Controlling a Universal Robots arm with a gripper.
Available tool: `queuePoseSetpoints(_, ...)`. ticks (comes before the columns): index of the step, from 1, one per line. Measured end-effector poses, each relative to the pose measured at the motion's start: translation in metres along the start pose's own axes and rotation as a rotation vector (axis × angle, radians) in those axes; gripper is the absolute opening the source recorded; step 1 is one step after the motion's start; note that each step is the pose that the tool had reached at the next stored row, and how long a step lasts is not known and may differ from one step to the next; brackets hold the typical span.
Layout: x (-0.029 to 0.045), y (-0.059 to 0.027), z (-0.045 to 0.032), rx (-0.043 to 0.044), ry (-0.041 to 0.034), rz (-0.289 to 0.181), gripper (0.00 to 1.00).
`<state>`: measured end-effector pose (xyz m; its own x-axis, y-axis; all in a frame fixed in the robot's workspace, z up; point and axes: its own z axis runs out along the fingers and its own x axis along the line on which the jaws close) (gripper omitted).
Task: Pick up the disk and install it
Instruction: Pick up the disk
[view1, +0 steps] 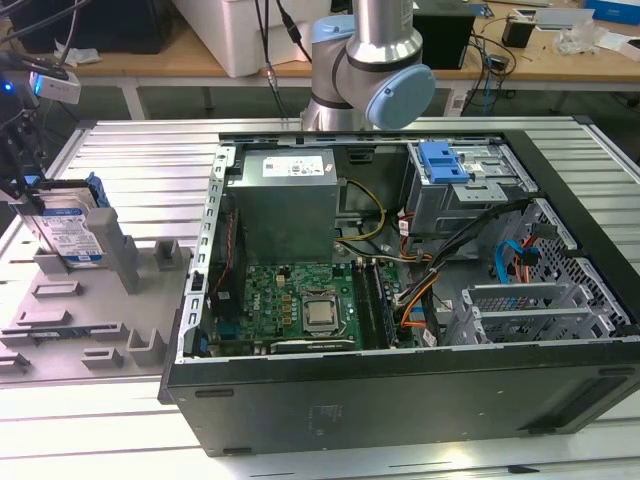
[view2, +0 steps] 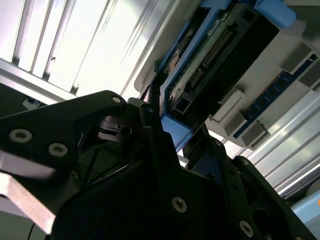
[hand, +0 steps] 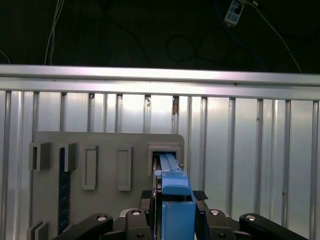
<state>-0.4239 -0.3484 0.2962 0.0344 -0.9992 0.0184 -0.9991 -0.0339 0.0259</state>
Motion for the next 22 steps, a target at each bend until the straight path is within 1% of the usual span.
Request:
queuePoseSetpoints(5,0.0000,0.0000,0.0001,0.0000,0.0000,0.000,0.44)
queuePoseSetpoints(6,0.0000,0.0000,0.0001,-0.0001,0.0001,0.000,0.42)
queuePoseSetpoints(7,0.0000,0.0000,0.0002,-0.0001,0.0000,0.000,0.37)
queuePoseSetpoints(22,0.0000,0.0000,0.0007,-0.0001,0.0001,0.000,0.37)
